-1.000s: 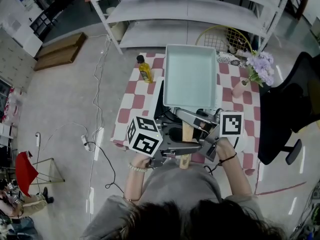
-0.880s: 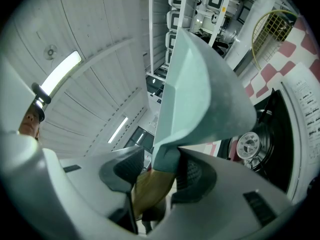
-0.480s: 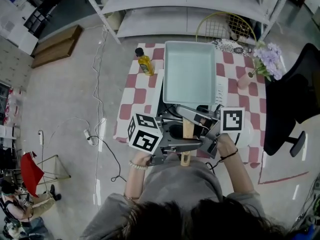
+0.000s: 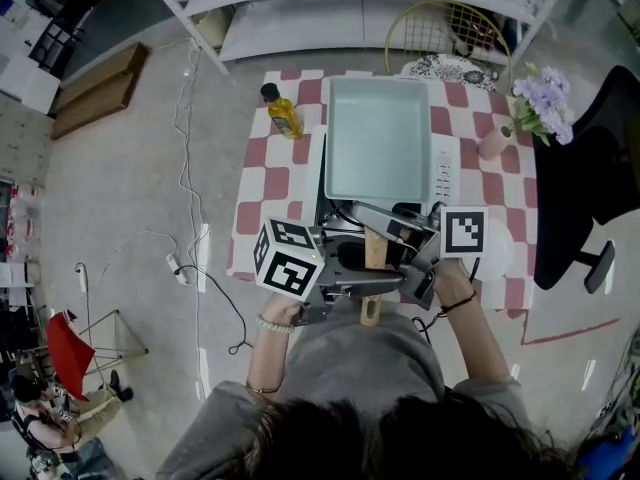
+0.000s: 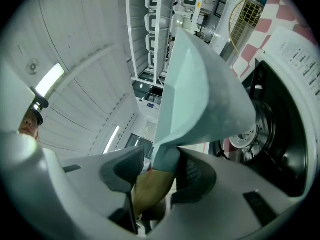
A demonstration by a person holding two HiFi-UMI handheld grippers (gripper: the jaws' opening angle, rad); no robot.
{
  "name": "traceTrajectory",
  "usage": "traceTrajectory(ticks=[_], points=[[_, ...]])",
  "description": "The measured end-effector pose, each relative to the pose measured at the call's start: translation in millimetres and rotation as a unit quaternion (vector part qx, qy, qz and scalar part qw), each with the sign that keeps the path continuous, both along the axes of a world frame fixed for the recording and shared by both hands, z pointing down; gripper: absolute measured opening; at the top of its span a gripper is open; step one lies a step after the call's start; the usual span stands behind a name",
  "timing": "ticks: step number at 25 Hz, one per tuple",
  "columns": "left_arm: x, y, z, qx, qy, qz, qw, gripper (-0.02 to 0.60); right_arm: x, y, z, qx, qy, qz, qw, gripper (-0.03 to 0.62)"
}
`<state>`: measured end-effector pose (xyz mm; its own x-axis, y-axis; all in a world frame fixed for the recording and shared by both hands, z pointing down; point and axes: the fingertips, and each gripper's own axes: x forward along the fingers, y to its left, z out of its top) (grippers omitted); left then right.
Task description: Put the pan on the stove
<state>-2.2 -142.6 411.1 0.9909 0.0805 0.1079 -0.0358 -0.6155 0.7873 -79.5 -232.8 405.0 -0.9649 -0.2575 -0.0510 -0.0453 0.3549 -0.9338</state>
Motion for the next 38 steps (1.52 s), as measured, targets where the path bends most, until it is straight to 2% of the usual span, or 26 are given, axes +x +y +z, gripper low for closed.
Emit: traceTrajectory(ticks=[18, 38], points=[[-2.0, 1.6, 31.3, -0.056, -0.003, 0.007, 0.9984, 0.218, -1.8, 0.6, 39.9, -0.058, -0.004, 0.007, 0.998, 0.187], [-1.9, 4.2, 49.6, -0.09, -0.007, 0.007, 0.9959, 0.218, -1.6, 3.3, 64.6, -0.09, -0.001, 0.006, 0.996, 0.187]])
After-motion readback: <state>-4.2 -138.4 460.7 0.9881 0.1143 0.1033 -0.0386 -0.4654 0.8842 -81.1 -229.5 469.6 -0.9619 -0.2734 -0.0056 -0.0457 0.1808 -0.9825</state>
